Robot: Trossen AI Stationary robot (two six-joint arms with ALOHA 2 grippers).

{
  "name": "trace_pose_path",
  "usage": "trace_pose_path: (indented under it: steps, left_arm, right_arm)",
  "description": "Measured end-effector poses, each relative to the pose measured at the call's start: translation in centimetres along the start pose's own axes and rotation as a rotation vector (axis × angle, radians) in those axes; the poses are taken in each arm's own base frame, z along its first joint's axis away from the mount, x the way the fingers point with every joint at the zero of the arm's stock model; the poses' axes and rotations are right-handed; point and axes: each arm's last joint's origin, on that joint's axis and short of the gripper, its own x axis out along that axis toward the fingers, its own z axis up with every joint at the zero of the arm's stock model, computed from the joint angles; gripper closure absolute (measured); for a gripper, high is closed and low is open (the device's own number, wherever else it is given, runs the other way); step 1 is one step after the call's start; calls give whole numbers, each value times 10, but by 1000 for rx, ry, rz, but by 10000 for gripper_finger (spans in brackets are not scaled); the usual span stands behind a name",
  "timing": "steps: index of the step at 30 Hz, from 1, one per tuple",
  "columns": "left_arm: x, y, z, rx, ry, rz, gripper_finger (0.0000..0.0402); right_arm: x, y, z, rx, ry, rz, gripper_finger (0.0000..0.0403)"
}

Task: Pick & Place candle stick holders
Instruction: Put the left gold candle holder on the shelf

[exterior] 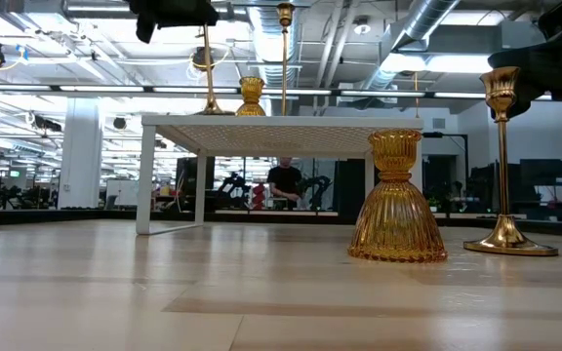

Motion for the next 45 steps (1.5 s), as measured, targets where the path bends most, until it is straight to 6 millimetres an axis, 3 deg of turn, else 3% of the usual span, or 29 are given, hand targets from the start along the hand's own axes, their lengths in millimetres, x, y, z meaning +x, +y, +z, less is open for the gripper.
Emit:
trace_pose_path:
  steps: [28, 45]
  left_arm:
    - [0, 1, -4, -5, 32, 7, 335]
    - [-3, -2, 4, 96, -34, -17, 264]
  right_arm:
    - [0, 0, 0, 0, 0, 0, 403]
    - [0, 0, 0, 1, 0, 1, 403]
